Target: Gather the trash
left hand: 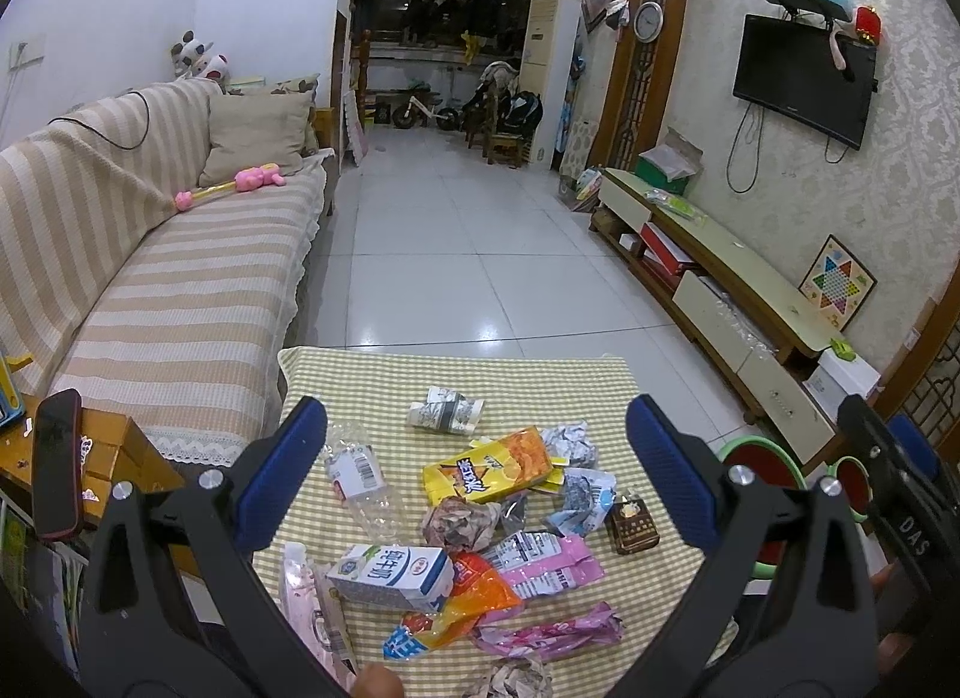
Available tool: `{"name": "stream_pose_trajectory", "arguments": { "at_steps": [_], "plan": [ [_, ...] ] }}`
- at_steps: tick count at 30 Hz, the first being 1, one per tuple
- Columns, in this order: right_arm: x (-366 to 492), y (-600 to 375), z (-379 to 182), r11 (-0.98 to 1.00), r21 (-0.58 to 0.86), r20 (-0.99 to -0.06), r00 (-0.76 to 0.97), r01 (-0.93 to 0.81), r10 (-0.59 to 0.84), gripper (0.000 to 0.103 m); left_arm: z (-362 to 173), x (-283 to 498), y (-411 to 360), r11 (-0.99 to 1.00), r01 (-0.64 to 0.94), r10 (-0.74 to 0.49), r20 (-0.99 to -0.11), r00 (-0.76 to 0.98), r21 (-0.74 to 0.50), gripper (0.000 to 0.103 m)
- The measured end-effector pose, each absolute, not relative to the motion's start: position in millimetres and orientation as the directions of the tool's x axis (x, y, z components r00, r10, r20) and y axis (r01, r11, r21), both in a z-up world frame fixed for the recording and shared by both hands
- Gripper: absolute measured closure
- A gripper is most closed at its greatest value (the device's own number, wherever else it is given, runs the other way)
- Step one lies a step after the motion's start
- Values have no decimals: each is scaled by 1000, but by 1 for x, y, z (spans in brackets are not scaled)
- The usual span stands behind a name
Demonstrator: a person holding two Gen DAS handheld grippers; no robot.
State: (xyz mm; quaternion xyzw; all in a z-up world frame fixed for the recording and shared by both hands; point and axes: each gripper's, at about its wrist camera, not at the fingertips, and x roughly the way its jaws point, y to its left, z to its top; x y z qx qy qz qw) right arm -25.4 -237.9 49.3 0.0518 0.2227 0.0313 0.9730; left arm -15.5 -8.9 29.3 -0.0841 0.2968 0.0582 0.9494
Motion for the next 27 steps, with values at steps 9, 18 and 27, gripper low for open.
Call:
{"name": "stream_pose_trajectory", "arguments": {
  "at_steps": [9,18,27],
  "plan": [
    [-28,-235,36,993,115,-435,896,-40,86,7,30,-12,-6,978,-169,67,-581,811,-123,5],
    [-29,-225,11,994,81,-492,864,-72,102,7,-10,-14,20,972,-226,126,-653,747,-71,5],
    [-37,-190,-75,966,70,-743,634,-247,216,7,-148,-53,91,931,-337,13,-909,417,-142,17]
  ]
}}
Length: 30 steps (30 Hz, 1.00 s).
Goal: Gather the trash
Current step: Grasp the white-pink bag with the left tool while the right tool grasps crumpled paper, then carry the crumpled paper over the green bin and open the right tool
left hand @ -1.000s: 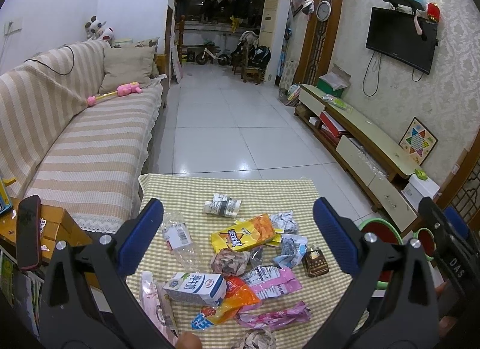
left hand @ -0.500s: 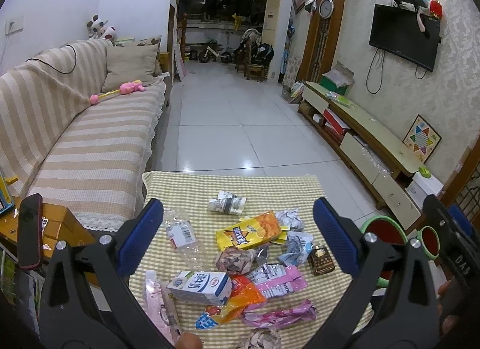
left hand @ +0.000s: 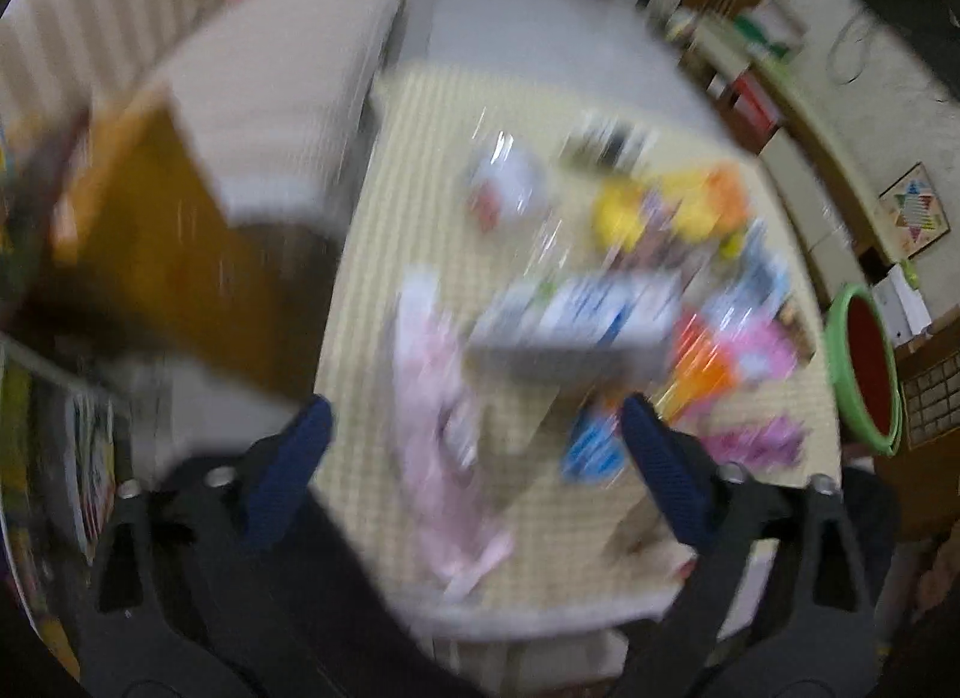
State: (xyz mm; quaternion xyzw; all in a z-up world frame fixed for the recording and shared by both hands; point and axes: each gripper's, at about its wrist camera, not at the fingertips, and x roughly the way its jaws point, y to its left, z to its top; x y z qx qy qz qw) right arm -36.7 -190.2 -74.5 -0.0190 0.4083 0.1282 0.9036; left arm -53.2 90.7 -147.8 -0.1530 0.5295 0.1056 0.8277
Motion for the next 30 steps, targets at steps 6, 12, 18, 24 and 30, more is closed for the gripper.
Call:
{"name": "stream_pose_trajectory", "arguments": {
  "at_steps": [6,12,18,24,30],
  "plan": [
    [-50,-169,-124,923,156,-848,431,-353,308,10,-202,-64,100,902,-395,-51,-952,302,-174,28],
    [-56,-162,-155,902,278,-897,248,-330,367,20,-211,-38,101,912,-389,-7,-951,308,-132,28],
    [-54,-146,-189,892,330,-912,138,-310,385,21,-221,-18,103,915,-379,-15,-950,313,-139,29],
    [-48,-133,-216,893,335,-930,45,-300,364,38,-226,-23,109,905,-391,-43,-951,305,-166,57],
    [-47,-141,-200,853,435,-889,14,-290,458,60,-206,-42,110,898,-409,-16,-939,344,-165,59]
  ]
}}
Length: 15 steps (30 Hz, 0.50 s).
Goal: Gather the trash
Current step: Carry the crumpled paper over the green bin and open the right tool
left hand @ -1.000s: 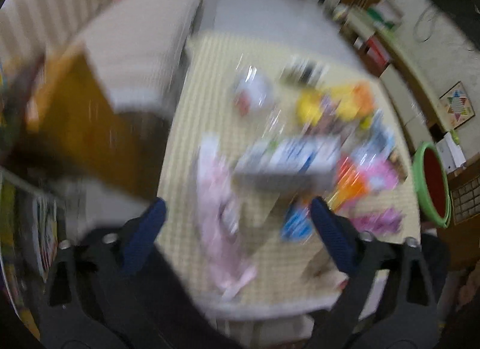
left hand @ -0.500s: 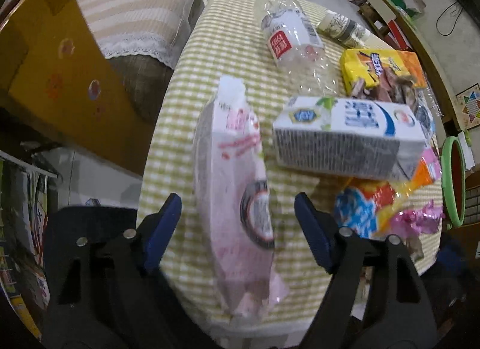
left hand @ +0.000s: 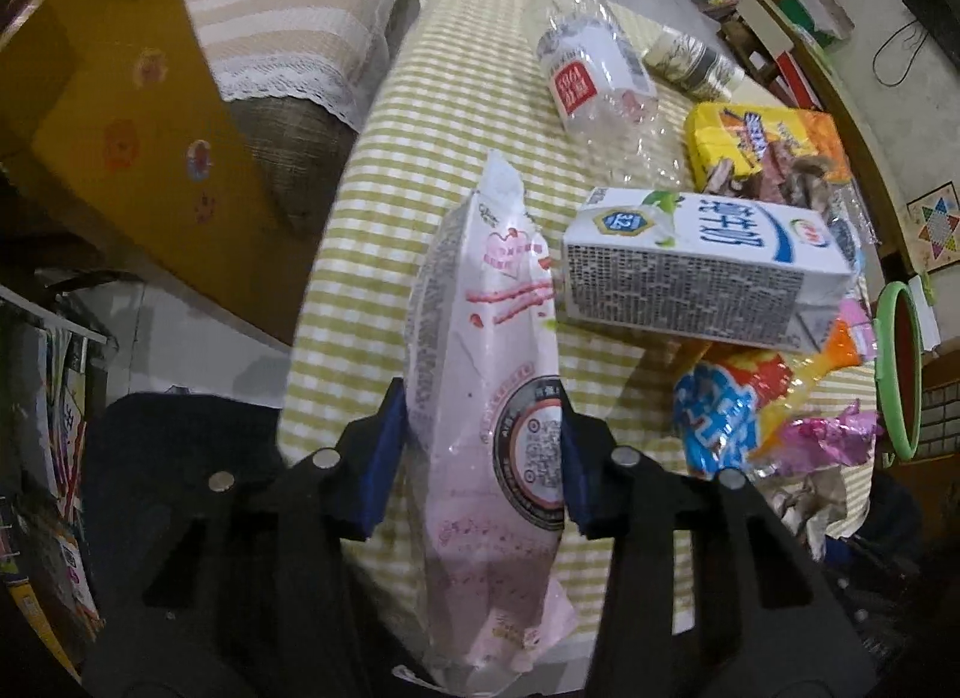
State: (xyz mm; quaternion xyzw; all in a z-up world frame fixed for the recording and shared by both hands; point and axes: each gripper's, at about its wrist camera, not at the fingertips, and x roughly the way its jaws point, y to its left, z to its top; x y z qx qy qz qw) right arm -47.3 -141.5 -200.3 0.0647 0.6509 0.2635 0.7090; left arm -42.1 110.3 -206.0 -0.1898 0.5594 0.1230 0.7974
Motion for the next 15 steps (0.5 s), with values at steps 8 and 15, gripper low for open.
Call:
{"name": "stream_pose_trajectory", "arguments": {
  "at_steps": [8,15],
  "plan": [
    [-42,-174,-128,821,486,-823,158,-300,545,61,-135,-69,92,912,-375,50,-865,500,-165,59],
    [-26,-235,-87,895,400,-778,443,-200,446,60,-72,-21,17,971,-128,-73,-759,647,-203,59]
  ]
}}
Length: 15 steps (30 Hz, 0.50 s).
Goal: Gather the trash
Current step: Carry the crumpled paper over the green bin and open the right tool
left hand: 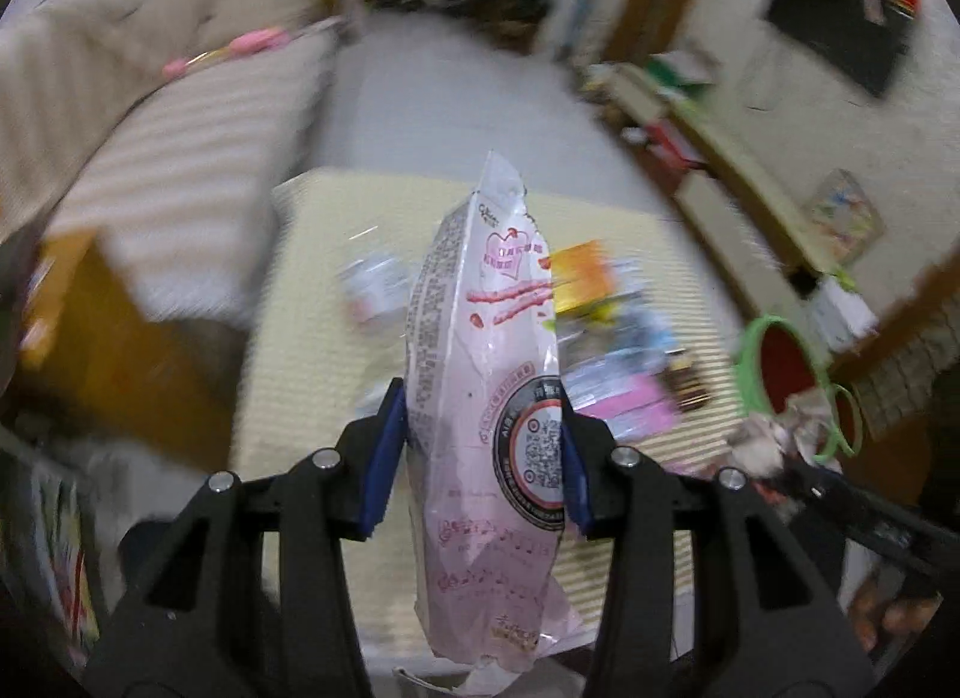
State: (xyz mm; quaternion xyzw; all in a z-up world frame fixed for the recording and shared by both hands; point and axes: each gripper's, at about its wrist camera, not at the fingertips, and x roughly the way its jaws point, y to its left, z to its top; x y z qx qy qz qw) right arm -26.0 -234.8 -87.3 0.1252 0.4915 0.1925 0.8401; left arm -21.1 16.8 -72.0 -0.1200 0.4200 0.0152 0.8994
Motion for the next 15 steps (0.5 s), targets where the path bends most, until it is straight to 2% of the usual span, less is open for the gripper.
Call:
{"name": "stream_pose_trajectory", "arguments": {
  "at_steps": [8,15],
  "plan": [
    [-5,-353,-94,937,339,-773,594,90,223,60,-55,61,-116,927,178,-366,-684,631,-331,59],
    [18,-443,-125,890,359,-787,604,281,127,60,-75,116,-233,870,333,-492,-701,517,-365,59]
  ]
}}
